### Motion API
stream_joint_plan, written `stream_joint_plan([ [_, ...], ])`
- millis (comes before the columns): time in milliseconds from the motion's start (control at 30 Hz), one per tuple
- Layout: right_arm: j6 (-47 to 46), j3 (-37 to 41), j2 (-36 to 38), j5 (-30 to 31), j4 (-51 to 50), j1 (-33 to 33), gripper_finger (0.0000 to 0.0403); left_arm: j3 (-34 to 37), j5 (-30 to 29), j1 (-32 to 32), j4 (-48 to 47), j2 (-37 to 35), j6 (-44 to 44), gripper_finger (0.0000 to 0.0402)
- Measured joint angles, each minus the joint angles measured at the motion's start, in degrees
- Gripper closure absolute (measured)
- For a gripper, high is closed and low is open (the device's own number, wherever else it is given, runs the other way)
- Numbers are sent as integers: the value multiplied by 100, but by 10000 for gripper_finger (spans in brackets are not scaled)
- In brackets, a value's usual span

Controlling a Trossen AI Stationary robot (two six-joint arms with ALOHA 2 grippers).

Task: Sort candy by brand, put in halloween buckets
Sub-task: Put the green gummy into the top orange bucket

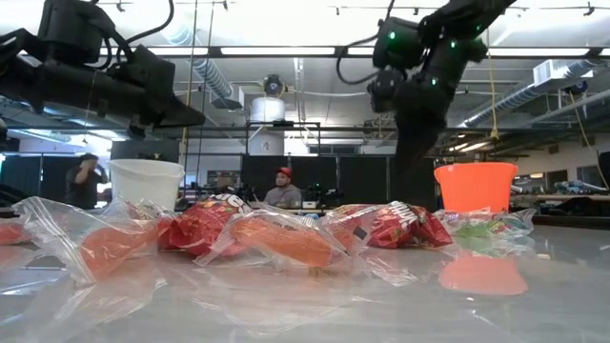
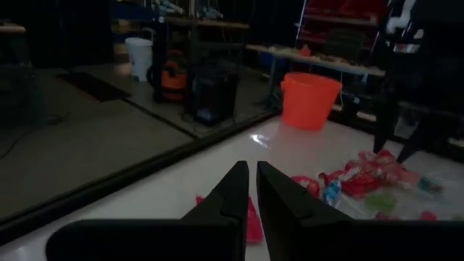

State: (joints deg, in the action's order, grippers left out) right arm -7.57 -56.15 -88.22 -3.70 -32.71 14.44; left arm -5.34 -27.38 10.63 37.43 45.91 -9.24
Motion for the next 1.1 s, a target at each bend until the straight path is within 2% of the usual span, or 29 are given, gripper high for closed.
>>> stream_joint_plan([
  [233, 126, 75, -585, 367, 248, -184, 241, 0, 1, -3, 49, 64, -2, 365],
  [500, 257, 45, -1308, 153, 526, -245, 242, 0, 63, -9, 72, 64, 0, 365],
  [600, 331, 34, -1439, 112, 529, -241, 256, 0, 63, -7, 131, 64, 107, 365],
  [700, 458, 40, -1387, 183, 552, -243, 294, 0, 63, -7, 339, 61, 261, 365],
  [867, 645, 88, -985, 262, 435, -232, 386, 0, 63, -5, 641, 59, 497, 365],
  [1100, 654, 80, -199, 384, 355, 83, 395, -32, 226, 231, 693, 59, 606, 365],
])
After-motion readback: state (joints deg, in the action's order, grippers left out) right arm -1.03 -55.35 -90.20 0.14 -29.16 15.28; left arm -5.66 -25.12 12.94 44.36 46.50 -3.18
